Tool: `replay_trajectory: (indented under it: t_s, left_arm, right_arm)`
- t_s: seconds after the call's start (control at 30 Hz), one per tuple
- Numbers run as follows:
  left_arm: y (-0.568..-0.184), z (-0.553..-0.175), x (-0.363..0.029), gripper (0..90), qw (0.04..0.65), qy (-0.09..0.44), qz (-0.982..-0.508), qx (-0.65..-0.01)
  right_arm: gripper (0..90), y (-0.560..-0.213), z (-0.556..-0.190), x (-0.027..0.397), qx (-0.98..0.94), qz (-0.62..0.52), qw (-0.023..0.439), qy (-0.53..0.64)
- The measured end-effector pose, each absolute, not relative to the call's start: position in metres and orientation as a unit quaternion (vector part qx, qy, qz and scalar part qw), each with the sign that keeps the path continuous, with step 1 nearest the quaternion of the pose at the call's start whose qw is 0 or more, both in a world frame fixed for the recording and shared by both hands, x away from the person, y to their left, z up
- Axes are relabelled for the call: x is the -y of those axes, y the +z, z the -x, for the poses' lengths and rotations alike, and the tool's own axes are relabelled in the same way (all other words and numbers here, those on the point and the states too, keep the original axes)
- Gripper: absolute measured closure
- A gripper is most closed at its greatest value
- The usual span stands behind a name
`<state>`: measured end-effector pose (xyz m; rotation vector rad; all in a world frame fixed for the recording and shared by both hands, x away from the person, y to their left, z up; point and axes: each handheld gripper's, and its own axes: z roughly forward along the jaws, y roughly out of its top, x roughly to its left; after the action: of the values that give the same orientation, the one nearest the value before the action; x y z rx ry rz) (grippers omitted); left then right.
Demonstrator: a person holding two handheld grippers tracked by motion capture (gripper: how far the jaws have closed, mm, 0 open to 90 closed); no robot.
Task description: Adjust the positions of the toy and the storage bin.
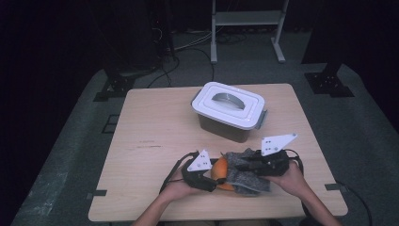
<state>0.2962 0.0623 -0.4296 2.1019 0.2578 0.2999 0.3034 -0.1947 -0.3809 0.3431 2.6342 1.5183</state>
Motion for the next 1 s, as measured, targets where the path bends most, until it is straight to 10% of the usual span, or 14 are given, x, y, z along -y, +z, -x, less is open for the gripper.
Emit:
replay_trajectory:
  t_s: [0.4,0.63,0.83,1.0]
  left_arm:
    - [-0.430,-0.295,-0.080,30.5,0.469,0.141,-0.866,-0.099]
    - [-0.437,-0.305,-0.079,5.6,0.489,0.082,-0.856,-0.148]
    - [-0.436,-0.302,-0.078,27.4,0.478,0.098,-0.864,-0.126]
    - [-0.432,-0.298,-0.072,28.5,0.474,0.118,-0.866,-0.108]
  right_arm:
    - [76.2,-0.382,-0.314,0.190,-0.869,-0.118,0.060,0.476]
    - [76.1,-0.395,-0.315,0.194,-0.866,-0.126,0.035,0.482]
    - [76.1,-0.396,-0.310,0.190,-0.862,-0.121,0.028,0.492]
    - [76.0,-0.387,-0.307,0.168,-0.864,-0.091,0.028,0.494]
